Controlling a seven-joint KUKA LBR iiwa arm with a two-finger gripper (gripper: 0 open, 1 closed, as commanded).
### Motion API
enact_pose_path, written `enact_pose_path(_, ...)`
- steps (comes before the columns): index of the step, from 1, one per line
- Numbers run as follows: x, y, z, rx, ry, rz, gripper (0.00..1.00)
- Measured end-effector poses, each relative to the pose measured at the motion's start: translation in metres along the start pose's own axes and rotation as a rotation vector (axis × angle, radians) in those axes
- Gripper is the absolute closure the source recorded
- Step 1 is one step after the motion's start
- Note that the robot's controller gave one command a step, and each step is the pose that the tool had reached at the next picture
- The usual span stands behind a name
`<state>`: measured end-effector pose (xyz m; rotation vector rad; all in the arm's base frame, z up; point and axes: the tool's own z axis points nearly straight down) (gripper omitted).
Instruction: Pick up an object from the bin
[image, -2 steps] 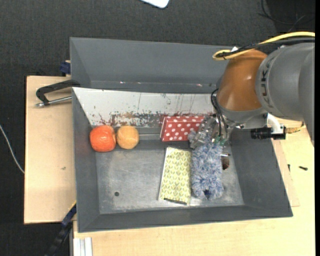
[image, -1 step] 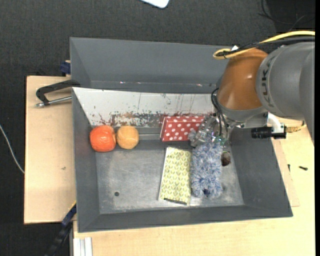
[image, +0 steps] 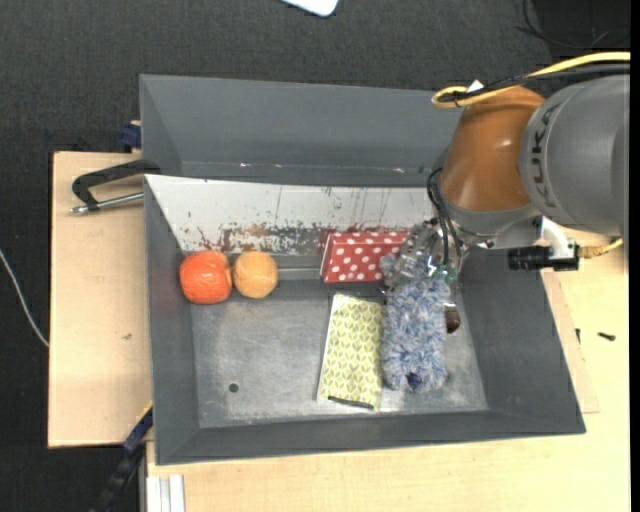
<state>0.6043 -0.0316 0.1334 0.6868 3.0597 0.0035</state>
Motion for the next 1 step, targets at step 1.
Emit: enact_pose_path(1, -0.0004, 0.0010, -0.0282, 0.000, -0.001, -0.001, 1.00)
